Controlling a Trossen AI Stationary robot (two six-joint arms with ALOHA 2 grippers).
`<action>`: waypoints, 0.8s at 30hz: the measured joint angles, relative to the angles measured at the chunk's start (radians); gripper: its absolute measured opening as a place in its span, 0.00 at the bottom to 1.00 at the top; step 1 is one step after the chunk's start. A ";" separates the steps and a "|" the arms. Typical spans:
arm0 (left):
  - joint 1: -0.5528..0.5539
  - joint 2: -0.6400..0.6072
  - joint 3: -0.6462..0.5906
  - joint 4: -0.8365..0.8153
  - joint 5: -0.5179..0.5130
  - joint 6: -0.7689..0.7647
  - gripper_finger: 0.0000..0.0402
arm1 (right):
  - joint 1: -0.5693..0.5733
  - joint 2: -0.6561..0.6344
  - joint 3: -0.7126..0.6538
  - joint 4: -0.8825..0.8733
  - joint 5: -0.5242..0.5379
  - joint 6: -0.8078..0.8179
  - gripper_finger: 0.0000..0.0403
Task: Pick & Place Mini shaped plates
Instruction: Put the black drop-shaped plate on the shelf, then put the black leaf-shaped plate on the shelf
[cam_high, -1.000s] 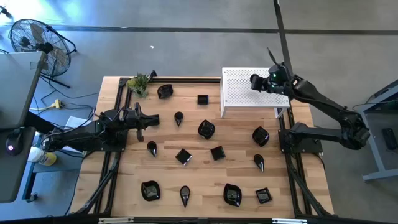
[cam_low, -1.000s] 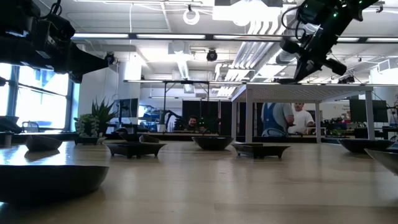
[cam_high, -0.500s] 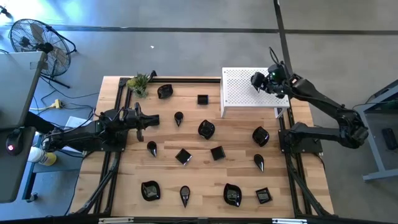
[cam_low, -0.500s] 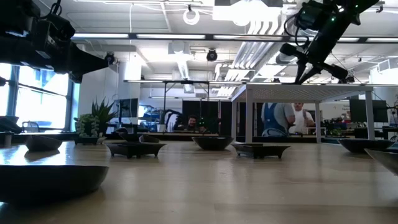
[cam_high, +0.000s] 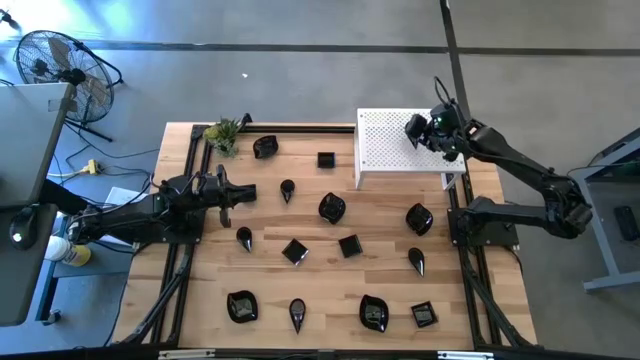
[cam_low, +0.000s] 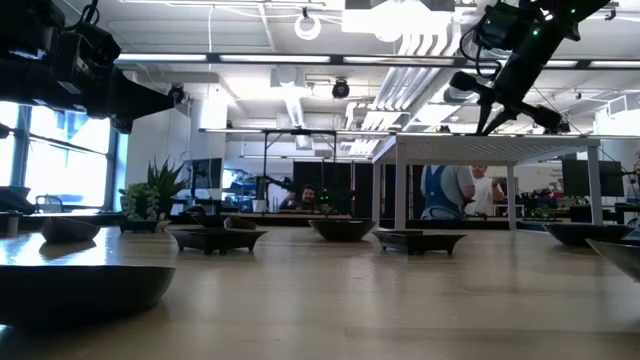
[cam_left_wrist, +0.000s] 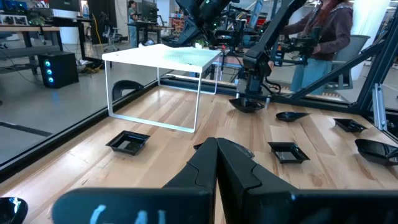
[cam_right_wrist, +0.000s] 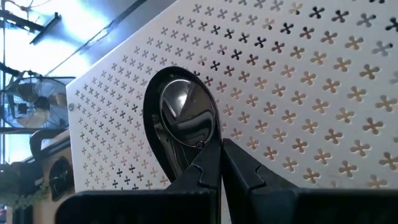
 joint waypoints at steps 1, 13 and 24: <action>0.000 0.000 0.000 0.000 0.000 0.000 0.00 | 0.000 0.000 0.000 -0.001 0.000 0.001 0.00; 0.000 0.000 0.000 0.000 0.000 0.000 0.00 | 0.002 0.053 0.001 0.012 -0.045 0.013 0.11; 0.000 0.000 0.000 0.000 0.000 0.000 0.00 | 0.003 -0.005 0.061 0.024 -0.041 -0.187 0.23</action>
